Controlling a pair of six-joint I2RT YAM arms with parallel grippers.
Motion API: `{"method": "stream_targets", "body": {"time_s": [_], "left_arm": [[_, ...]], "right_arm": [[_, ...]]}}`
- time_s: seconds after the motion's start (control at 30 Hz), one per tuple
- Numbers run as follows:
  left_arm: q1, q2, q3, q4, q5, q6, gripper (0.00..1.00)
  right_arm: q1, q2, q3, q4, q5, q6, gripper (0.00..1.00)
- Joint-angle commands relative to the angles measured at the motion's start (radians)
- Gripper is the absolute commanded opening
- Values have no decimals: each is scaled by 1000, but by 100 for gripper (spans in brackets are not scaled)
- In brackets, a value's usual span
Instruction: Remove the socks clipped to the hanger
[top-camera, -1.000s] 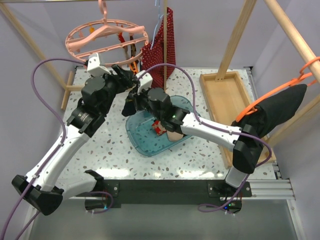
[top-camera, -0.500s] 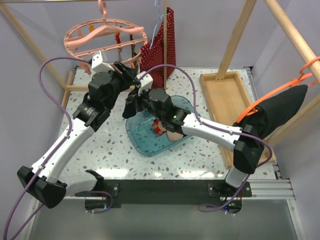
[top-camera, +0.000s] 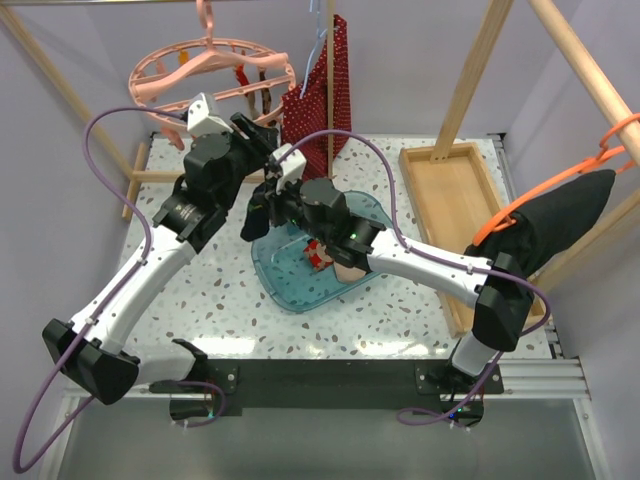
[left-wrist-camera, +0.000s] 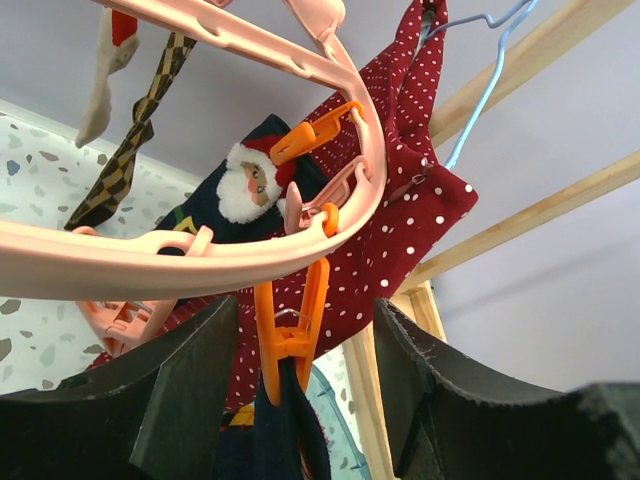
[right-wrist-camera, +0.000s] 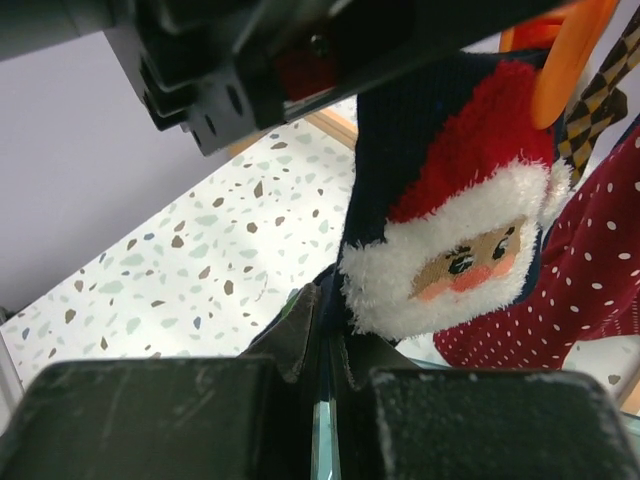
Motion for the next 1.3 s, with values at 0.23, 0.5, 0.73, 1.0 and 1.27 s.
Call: {"method": "stream_targets", "body": {"time_s": [0.23,0.5,0.73,1.0,1.27], "left_arm": [[-1,20,9,91,-31,16,49],[-1,-3,-31,142,-42,50,17],[-1,-17,-34,142,-57,71,0],[-3,-72,-54,142,-85,119,0],[-3,-130,-48,111,-68,247,0]], "right_arm": [[16,-52,29,10,4,0,0],[24,-65,24,2,9,1,0],[27,-100,-14,-7,29,9,0],[27,-157,-123,-24,66,35,0],[25,-232,-168,-184,188,37,0]]}}
